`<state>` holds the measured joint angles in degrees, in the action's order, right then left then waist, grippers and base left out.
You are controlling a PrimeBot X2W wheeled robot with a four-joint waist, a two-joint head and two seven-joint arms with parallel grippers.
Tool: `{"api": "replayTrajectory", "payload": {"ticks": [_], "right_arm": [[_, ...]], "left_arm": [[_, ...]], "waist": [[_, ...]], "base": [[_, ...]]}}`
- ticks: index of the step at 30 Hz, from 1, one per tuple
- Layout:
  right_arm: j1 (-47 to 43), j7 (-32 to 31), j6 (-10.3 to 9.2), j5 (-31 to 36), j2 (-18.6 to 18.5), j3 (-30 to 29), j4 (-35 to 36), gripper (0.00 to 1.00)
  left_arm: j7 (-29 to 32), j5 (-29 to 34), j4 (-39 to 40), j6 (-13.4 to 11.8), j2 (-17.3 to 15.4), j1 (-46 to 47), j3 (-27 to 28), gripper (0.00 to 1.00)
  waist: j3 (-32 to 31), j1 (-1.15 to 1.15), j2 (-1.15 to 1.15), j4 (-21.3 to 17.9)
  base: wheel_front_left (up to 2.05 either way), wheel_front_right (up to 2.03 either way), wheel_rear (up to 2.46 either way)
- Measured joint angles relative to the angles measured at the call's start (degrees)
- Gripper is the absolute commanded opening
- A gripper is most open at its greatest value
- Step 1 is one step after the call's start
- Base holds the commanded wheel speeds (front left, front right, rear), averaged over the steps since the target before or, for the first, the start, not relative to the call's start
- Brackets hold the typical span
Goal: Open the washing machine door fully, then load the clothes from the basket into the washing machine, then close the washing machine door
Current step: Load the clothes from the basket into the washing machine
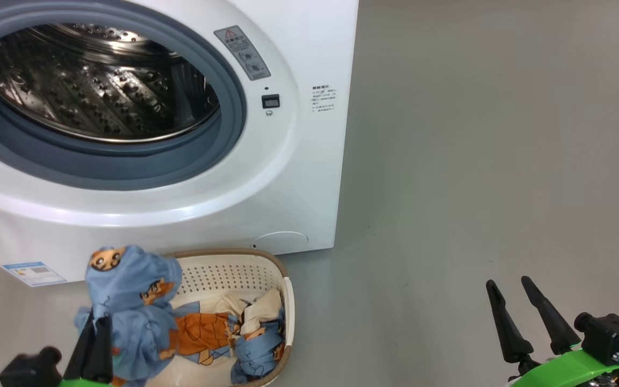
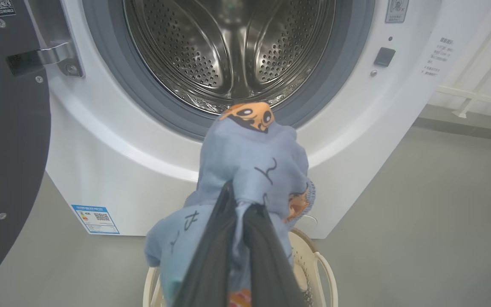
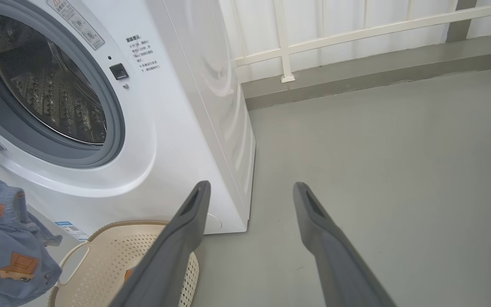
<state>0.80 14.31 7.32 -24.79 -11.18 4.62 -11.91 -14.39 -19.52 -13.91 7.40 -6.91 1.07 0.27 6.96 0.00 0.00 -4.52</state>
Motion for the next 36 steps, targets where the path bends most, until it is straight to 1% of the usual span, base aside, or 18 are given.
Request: {"api": "replayTrajectory", "payload": {"ticks": [7, 13, 16, 24, 25, 27, 33, 36], "right_arm": [[-0.27, 0.00, 0.00, 0.00, 0.03, -0.94, 0.58, 1.00], [-0.26, 0.00, 0.00, 0.02, 0.43, -1.09, 0.98, 1.00], [-0.21, 0.00, 0.01, 0.10, 0.85, -1.23, 1.24, 1.00], [1.90, 0.00, 0.00, 0.48, 2.19, -1.27, 1.69, 1.00], [1.90, 0.00, 0.00, 0.48, 2.19, -1.27, 1.69, 1.00], [2.89, 0.00, 0.00, 0.49, 2.44, -1.26, 1.82, 1.00], [5.94, 0.00, 0.00, 1.11, 3.81, -0.92, 2.36, 1.00], [7.29, 0.00, 0.00, 1.10, 4.35, -0.38, 2.46, 1.00]], "left_arm": [[0.00, 0.77, 4.31, 0.00, 1.52, -2.34, 1.47, 0.00], [0.00, 1.01, 4.65, 0.00, 1.77, -2.11, 1.93, 0.00], [0.00, 0.80, 4.19, 0.00, 1.66, -0.39, 1.70, 0.00], [-0.01, 0.57, 2.12, 0.00, -0.77, 12.12, 1.04, 0.00], [-0.01, 0.57, 2.12, 0.00, -0.77, 12.12, 1.04, 0.00], [-0.01, 0.64, 0.68, 0.00, -2.18, 16.40, 0.62, 0.00], [-0.25, 0.55, -6.55, 0.00, -6.15, 30.08, -0.20, 0.00], [-0.25, -0.05, -11.07, 0.00, -7.57, 36.44, -0.46, 0.00]], "waist": [[0.86, 0.00, 0.00, 0.17], [1.88, 0.00, 0.00, 0.26], [2.79, 0.00, 0.00, 0.28], [6.63, 0.00, 0.00, 0.10], [6.63, 0.00, 0.00, 0.10], [7.89, 0.00, 0.00, -0.05], [12.04, 0.00, 0.00, -0.92], [14.06, 0.00, 0.00, -1.70]], "base": [[0.00, 0.00, 0.00], [0.00, 0.00, 0.00], [0.00, 0.00, 0.00], [0.00, 0.00, 0.00], [0.00, 0.00, 0.00], [0.00, 0.00, 0.00], [0.00, 0.00, 0.00], [0.00, 0.00, 0.00]]}}
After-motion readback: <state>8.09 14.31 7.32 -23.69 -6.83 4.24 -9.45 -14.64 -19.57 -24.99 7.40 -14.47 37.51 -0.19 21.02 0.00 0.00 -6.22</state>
